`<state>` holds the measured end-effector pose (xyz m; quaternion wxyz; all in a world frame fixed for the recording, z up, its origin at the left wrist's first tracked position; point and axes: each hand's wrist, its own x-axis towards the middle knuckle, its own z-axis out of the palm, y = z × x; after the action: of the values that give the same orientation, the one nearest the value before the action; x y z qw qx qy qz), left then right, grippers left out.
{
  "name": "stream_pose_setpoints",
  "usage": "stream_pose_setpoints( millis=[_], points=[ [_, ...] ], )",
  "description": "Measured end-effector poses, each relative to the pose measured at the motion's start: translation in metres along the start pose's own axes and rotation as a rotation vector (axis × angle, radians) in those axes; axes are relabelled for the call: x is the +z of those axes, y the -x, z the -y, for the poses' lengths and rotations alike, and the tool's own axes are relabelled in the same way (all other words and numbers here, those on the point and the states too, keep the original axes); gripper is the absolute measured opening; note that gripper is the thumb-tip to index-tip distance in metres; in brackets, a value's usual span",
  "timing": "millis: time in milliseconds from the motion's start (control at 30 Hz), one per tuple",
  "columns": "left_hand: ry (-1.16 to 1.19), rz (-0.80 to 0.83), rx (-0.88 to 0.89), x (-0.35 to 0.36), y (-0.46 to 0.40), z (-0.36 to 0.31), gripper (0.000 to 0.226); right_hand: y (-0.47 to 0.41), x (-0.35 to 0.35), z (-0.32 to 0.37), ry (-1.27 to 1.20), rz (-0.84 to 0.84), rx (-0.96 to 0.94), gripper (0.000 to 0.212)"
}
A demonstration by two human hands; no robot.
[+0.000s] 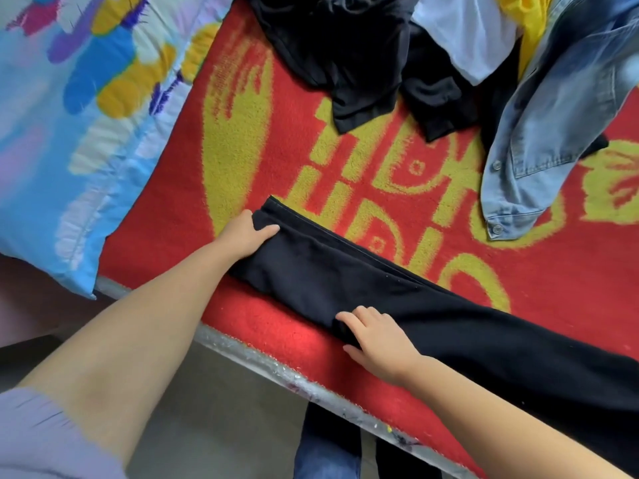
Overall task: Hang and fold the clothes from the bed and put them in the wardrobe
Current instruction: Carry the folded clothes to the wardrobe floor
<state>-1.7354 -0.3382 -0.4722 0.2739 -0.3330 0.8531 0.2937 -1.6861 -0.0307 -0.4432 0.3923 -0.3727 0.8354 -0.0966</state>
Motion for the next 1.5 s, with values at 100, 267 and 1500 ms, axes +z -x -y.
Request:
stream_pose_setpoints(
  millis=[100,267,1500],
  points=[
    [0.072,-0.152,0.099,0.001,0.003,-0.003,0.032,-0.006,-0.001,0.011,-0.008,-0.201,0.072,0.062],
    [-0.068,-0.361,0.010,-0.008,0.006,0.013,0.036,-0.011,-0.004,-0.009,0.136,0.039,0.244,0.073],
    [0.296,0.169,-0.049,0.146,0.134,-0.124,0.031,0.167,0.053,-0.079,-0.095,-0.101,0.330,0.062]
  ],
)
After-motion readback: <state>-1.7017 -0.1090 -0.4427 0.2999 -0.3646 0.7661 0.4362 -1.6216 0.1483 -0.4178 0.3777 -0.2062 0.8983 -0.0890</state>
